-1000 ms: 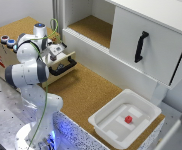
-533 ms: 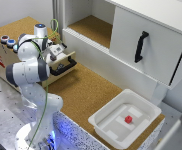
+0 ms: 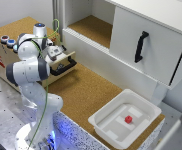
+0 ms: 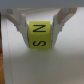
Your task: Rotate the yellow block to the right
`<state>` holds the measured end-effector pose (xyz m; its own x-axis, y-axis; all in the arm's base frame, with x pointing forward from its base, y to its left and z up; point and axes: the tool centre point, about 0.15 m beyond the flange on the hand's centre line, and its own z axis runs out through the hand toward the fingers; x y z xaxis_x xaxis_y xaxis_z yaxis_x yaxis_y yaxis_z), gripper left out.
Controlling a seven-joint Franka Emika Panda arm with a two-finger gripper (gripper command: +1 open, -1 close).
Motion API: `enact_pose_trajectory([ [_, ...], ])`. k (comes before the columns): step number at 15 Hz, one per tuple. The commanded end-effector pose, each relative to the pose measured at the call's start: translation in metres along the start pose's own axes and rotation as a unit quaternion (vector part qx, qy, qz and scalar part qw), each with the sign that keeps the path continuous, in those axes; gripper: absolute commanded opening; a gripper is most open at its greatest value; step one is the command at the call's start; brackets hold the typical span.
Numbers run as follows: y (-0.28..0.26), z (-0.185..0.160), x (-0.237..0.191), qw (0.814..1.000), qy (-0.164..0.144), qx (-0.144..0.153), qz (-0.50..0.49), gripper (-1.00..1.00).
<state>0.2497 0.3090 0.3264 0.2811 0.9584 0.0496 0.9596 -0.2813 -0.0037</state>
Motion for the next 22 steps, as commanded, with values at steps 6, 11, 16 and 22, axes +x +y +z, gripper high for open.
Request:
enact_pose_trajectory([
  [6,-0.010,-0.014,0.007,0.960,-0.016,0.030,0.278,-1.00],
  [11,0.004,-0.015,-0.009,0.902,0.007,0.020,0.432,-1.00],
  [16,0.006,0.004,0.005,0.868,-0.017,0.007,0.495,-1.00],
  [22,0.002,0.007,-0.001,0.806,0.019,-0.030,0.590,-1.00],
])
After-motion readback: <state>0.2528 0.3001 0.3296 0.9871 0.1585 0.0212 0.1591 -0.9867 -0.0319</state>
